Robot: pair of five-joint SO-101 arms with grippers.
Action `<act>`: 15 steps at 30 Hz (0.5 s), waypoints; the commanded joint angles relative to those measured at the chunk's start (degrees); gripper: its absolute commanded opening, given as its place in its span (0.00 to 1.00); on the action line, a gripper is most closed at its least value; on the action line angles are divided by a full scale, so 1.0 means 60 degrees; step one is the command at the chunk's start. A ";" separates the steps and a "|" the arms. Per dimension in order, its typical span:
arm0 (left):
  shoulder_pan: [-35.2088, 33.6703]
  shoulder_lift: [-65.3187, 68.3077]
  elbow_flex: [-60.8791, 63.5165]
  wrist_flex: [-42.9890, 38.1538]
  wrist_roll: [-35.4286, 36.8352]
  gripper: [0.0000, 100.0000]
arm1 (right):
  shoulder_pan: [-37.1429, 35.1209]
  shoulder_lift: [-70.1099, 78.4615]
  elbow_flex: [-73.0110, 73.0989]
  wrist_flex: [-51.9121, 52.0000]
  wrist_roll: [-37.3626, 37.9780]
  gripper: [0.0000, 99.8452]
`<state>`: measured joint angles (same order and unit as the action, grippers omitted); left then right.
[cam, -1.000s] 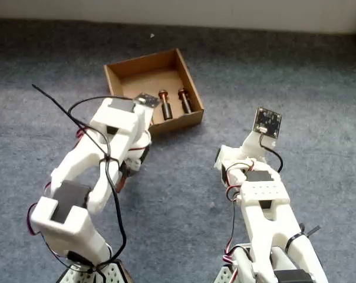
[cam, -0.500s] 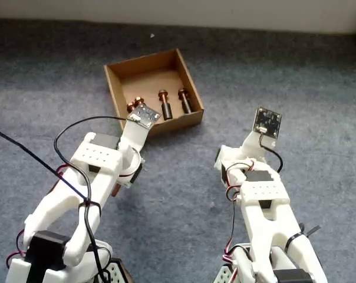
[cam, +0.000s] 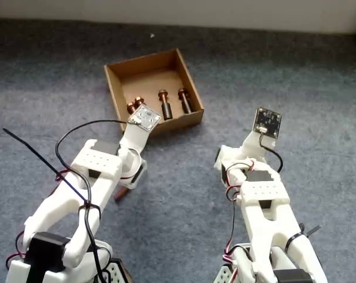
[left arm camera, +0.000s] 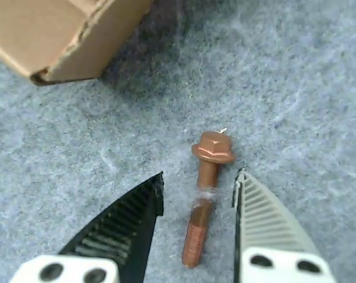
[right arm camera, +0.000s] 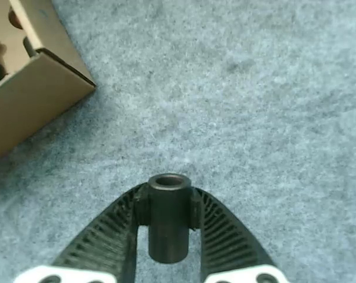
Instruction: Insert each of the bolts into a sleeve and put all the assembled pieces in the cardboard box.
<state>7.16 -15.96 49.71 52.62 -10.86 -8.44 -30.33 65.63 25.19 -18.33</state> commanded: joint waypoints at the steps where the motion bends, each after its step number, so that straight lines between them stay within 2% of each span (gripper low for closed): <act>1: 0.0022 -0.0300 0.0081 -0.0410 -0.0088 0.19 | -0.0095 -0.0315 -0.0022 -0.0183 0.0103 0.01; 9: 0.0608 0.0095 0.0022 -0.0513 -0.0059 0.19 | -0.0095 -0.0315 -0.0022 -0.0183 0.0103 0.01; 12: 0.0681 0.1062 -0.0857 -0.0425 -0.0059 0.19 | -0.0095 -0.0315 -0.0022 -0.0183 0.0103 0.01; 15: 0.0667 0.2059 -0.1853 0.0381 -0.0073 0.19 | -0.0095 -0.0315 -0.0022 -0.0183 0.0103 0.01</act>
<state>10.33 -9.01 46.55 50.24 -10.95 -8.44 -30.33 65.63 25.19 -18.33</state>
